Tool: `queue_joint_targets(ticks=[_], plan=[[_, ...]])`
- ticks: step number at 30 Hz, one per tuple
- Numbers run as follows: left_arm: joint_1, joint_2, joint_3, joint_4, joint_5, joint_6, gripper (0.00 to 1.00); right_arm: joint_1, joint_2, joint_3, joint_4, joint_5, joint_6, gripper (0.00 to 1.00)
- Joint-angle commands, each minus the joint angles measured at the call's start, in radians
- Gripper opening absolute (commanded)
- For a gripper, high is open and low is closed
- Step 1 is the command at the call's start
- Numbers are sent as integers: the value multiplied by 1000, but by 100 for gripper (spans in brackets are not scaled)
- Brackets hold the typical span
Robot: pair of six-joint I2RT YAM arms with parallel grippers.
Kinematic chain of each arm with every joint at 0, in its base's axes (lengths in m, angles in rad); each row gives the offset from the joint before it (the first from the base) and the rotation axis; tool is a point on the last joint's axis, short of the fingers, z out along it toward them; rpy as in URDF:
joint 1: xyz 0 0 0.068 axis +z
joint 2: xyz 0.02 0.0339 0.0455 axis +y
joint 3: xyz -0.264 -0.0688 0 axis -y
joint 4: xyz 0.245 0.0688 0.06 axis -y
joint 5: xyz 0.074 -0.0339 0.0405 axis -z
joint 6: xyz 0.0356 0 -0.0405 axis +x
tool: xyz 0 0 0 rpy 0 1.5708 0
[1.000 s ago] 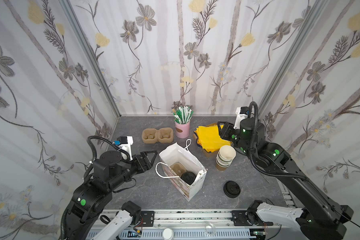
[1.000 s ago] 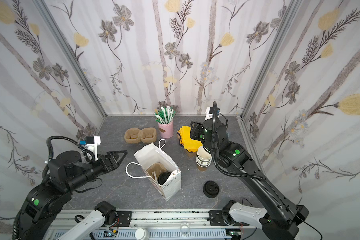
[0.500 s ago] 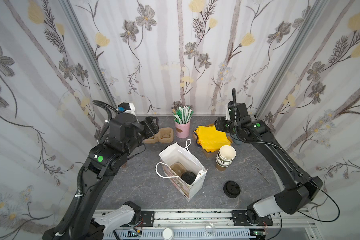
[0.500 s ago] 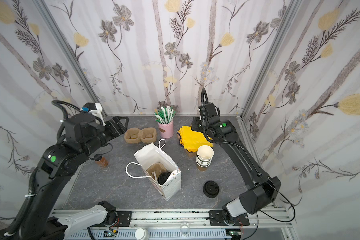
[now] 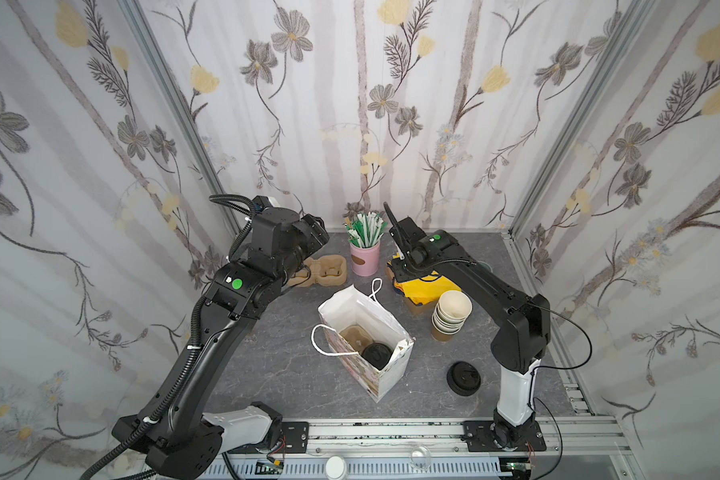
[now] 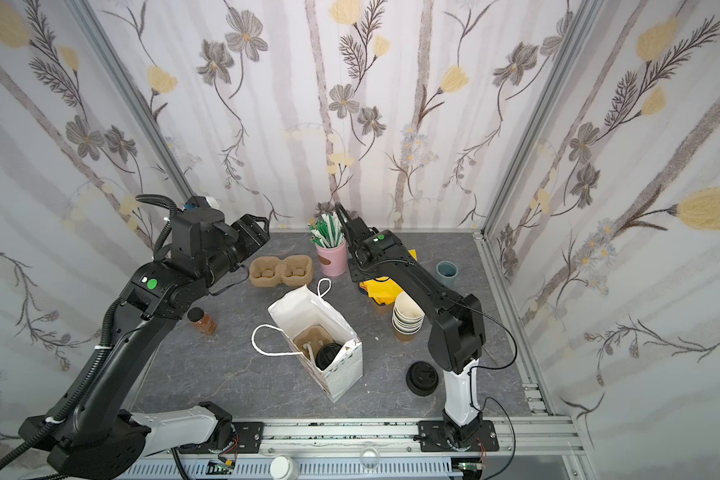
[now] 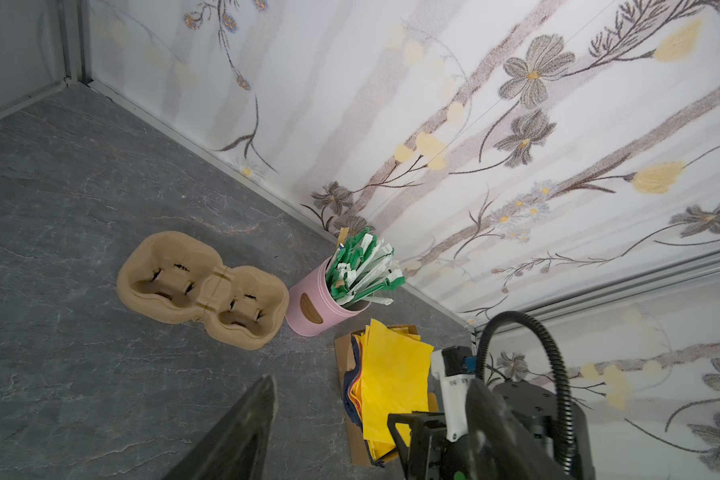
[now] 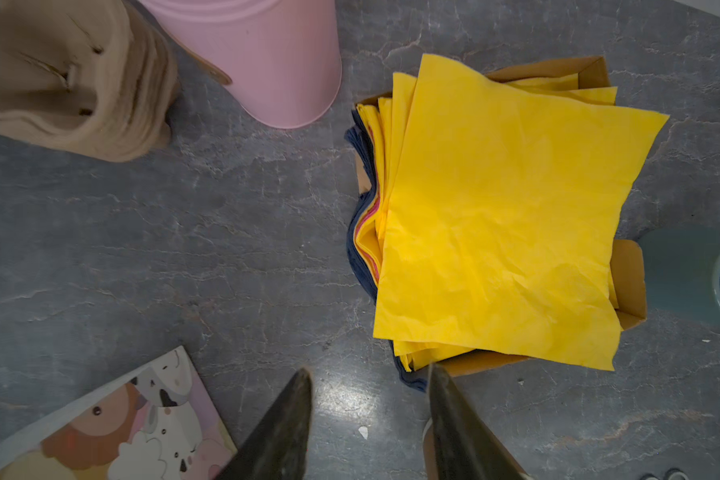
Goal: Pack the takeout coffee
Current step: 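Move the right gripper down onto the yellow napkin stack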
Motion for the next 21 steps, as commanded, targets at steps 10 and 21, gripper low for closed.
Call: queue_joint_targets(ticks=[10, 21], plan=[[-1, -10, -80, 78, -31, -79, 72, 47, 143, -7, -54, 189, -51, 41], [-1, -18, -111, 99, -33, -97, 72, 49, 225, 25, -59, 226, -73, 38]])
